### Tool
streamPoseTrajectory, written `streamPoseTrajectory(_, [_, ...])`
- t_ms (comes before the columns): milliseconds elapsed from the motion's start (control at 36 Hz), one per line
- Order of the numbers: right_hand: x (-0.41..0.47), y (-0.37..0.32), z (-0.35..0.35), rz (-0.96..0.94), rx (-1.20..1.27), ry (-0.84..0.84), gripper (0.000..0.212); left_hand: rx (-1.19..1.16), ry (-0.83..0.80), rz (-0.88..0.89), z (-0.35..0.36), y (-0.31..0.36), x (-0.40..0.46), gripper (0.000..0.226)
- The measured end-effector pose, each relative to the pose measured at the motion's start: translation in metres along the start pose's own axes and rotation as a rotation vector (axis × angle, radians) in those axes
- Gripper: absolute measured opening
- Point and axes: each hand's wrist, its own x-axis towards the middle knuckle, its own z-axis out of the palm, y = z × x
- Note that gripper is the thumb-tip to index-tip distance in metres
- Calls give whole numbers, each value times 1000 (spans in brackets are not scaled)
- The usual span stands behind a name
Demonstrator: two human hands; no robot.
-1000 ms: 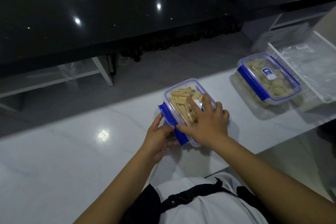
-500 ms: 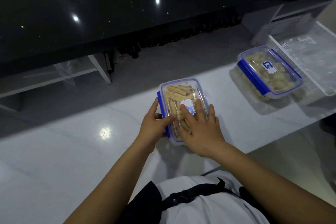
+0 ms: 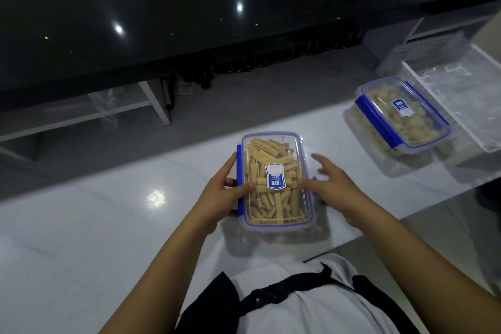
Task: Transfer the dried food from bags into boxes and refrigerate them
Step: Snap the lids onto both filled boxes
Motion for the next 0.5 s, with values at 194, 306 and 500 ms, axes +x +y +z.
streamPoseTrajectory(194, [2, 14, 0, 127, 201, -79, 58, 18, -13, -6, -5, -3, -4, 76])
streamPoseTrajectory(306, [-2, 12, 8, 26, 78, 33, 38, 31, -2, -3, -5, -5, -5, 76])
streamPoseTrajectory(500, [-5, 7, 13, 3, 51, 78, 23, 20, -4, 10, -5, -6, -5, 76])
